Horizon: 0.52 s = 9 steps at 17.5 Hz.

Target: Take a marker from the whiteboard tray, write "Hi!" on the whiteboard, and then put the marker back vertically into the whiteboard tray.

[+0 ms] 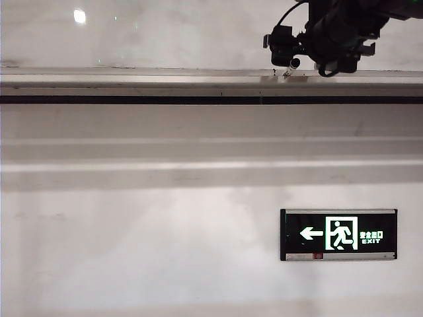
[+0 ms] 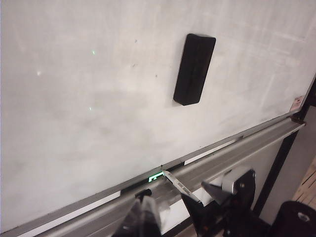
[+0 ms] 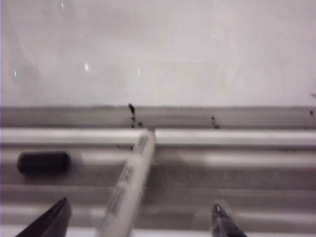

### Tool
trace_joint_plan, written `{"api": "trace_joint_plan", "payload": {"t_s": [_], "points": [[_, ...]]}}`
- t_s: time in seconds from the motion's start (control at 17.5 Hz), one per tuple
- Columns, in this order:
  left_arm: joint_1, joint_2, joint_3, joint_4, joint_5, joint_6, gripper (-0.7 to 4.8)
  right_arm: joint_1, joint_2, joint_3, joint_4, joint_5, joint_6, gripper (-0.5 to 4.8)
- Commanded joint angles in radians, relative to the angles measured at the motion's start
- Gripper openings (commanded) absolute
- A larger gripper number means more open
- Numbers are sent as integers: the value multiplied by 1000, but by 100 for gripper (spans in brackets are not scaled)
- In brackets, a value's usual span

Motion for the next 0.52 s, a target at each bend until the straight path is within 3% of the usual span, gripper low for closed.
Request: {"api": "trace_joint_plan", "payload": {"t_s": [0.06, 0.52], "points": [[-2, -3, 7, 6, 6, 4, -7, 2, 1, 49, -8, -12, -11, 369], [-2, -3, 7, 6, 6, 4, -7, -16, 24, 71, -14, -13, -14, 369]]}}
